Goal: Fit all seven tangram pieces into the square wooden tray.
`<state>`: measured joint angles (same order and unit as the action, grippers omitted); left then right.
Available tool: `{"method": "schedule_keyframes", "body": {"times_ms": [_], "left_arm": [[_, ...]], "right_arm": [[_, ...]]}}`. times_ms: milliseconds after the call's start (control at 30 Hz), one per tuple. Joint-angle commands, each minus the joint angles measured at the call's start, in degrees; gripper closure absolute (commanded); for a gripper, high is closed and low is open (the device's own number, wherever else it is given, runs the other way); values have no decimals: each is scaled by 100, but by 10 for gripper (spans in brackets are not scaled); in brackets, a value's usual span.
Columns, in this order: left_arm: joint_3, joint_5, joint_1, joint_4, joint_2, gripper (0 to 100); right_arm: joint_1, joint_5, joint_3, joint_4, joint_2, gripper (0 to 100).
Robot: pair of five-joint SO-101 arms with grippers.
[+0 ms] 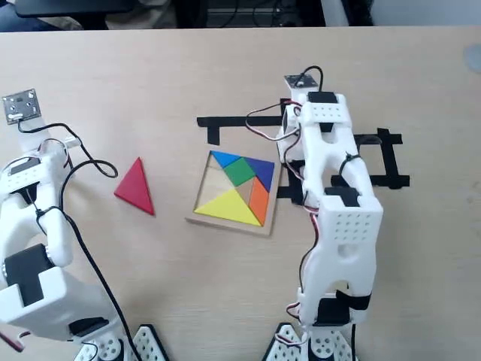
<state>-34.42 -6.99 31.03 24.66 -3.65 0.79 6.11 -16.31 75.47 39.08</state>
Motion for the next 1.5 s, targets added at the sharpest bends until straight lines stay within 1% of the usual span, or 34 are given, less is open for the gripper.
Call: {"method": "schedule_keyframes", "body": {"times_ms": [0,167,467,567,700,833,967,1033,1133,1200,1267,1367,1467], "left_arm": [[92,-62,-75,-53,26,970],[92,-62,-75,-62,26,970],[92,-62,-75,-62,26,970],[92,-62,-75,-62,26,970],[92,-62,-75,-53,26,970],[92,-70,-75,-53,26,970],[92,-70,-66,9,105,970],[295,-132,-84,598,185,959],[813,-229,-338,2286,571,864],[1112,-237,-585,3174,879,812],[1279,-229,-831,3648,1257,789],[1174,-229,-1297,4114,1855,787],[690,-62,-1754,4264,2400,787]], "right_arm": [[255,123,-136,-70,-57,987],[510,229,-163,-79,-48,987],[659,237,-400,-79,-22,987],[844,431,-374,-193,-22,987],[1011,457,-356,-273,-22,987],[993,457,-400,-246,-66,987],[712,466,-585,-44,-242,987],[475,440,-725,211,-514,987],[202,422,-787,510,-1103,987],[149,422,-699,668,-1516,987],[193,422,-382,677,-1895,987],[343,422,418,501,-2404,987],[404,431,1587,-97,-2897,987]]}}
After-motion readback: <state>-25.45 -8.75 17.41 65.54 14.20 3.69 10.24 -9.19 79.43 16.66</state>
